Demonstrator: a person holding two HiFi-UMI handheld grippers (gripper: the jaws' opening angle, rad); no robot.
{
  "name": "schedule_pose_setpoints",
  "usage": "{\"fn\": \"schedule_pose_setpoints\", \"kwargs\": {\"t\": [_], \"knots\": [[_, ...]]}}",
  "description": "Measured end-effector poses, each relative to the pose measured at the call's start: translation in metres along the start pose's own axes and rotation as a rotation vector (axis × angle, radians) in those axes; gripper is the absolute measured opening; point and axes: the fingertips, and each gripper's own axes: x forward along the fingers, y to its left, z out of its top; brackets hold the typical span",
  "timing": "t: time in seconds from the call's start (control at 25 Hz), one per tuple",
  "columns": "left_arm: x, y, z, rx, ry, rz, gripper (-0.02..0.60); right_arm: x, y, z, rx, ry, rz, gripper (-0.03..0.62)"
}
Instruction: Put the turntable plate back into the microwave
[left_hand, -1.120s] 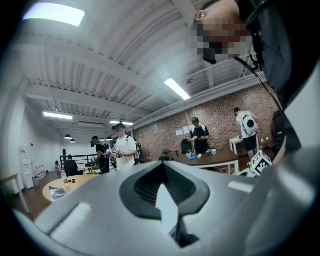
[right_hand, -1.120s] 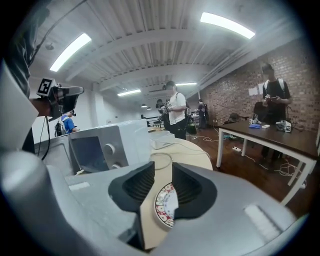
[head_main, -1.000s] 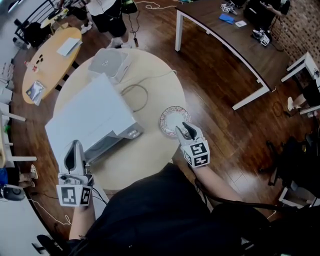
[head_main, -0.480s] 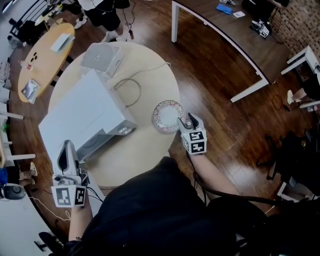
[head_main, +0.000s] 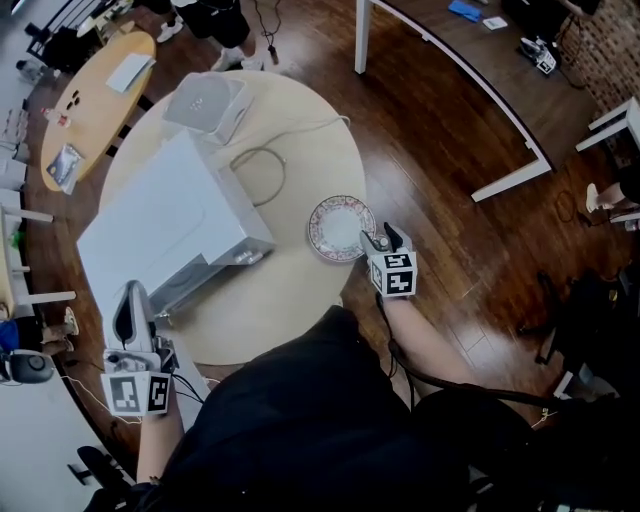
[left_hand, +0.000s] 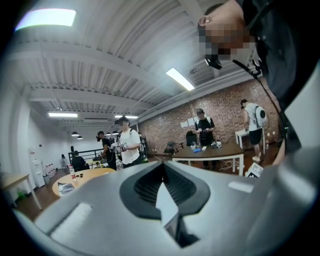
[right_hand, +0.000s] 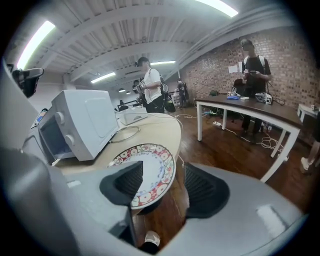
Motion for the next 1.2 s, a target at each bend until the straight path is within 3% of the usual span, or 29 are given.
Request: {"fn": "schedule_pose_setpoints", "kwargs": {"t": [1.2], "knots": [[-0.003,-0.016,0.000,0.022,0.076,0.075,0.005,0.043,0.000,-0.031,0.190,0.065,0.117,0.249]]}}
